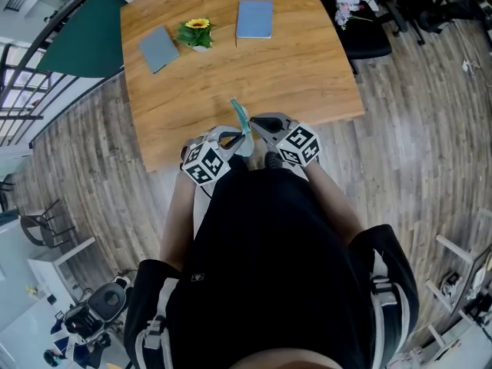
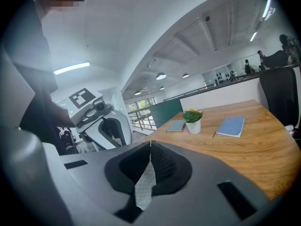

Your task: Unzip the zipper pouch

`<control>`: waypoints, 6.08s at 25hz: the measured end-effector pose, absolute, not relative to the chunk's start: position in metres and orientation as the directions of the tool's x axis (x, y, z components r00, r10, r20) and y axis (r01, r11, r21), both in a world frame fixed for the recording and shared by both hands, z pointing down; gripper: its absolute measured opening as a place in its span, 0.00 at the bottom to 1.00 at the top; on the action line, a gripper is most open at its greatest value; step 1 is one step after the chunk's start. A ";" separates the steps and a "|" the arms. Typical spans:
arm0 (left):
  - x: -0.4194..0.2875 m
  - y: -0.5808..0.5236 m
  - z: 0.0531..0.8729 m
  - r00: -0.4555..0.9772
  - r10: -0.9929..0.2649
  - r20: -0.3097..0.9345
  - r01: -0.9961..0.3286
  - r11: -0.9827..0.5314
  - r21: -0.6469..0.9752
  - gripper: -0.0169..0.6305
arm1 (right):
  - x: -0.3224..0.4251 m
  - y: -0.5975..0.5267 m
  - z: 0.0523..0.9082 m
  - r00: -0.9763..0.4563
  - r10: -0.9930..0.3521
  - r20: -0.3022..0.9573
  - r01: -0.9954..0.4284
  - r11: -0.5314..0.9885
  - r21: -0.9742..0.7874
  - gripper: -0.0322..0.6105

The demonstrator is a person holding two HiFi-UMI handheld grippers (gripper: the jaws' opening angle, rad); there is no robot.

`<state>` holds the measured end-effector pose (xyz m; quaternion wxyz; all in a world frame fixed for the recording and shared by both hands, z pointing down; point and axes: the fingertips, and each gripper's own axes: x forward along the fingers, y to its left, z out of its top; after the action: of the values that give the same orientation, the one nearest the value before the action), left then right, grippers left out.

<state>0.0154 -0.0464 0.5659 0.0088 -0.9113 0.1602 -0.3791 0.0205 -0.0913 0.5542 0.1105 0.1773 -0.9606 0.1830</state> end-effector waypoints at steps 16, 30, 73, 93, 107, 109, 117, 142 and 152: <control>0.018 -0.056 0.561 0.668 -0.282 0.688 -0.260 -0.956 -0.139 0.03 | 0.019 -0.109 0.557 -0.889 -0.342 0.304 -0.429 0.856 -0.289 0.07; 0.024 -0.052 0.556 0.675 -0.265 0.688 -0.235 -0.962 -0.140 0.03 | 0.023 -0.115 0.563 -0.876 -0.365 0.316 -0.455 0.843 -0.288 0.07; 0.016 -0.042 0.542 0.698 -0.265 0.666 -0.249 -0.961 -0.121 0.03 | 0.026 -0.133 0.572 -0.841 -0.419 0.341 -0.513 0.817 -0.263 0.07; 0.015 -0.044 0.528 0.714 -0.258 0.651 -0.239 -0.964 -0.120 0.03 | 0.038 -0.151 0.570 -0.802 -0.481 0.354 -0.573 0.786 -0.232 0.07; 0.016 -0.039 0.525 0.717 -0.247 0.652 -0.226 -0.967 -0.118 0.03 | 0.054 -0.162 0.575 -0.773 -0.514 0.373 -0.613 0.757 -0.227 0.07; 0.016 -0.039 0.525 0.719 -0.246 0.650 -0.225 -0.967 -0.117 0.03 | 0.058 -0.165 0.577 -0.766 -0.522 0.375 -0.622 0.749 -0.228 0.07; 0.015 -0.040 0.524 0.721 -0.244 0.649 -0.219 -0.968 -0.120 0.03 | 0.062 -0.170 0.577 -0.756 -0.533 0.380 -0.633 0.742 -0.220 0.07; 0.000 -0.049 0.515 0.738 -0.228 0.636 -0.206 -0.972 -0.109 0.03 | 0.062 -0.185 0.577 -0.731 -0.563 0.384 -0.666 0.712 -0.223 0.07; -0.025 -0.060 0.508 0.766 -0.219 0.604 -0.195 -0.975 -0.107 0.03 | 0.044 -0.191 0.574 -0.740 -0.562 0.369 -0.662 0.704 -0.256 0.12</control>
<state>-0.0247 -0.0597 0.5080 0.0188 -0.9395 0.1103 -0.3239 0.0444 -0.1914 0.5737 0.1326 0.3351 -0.9135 0.1886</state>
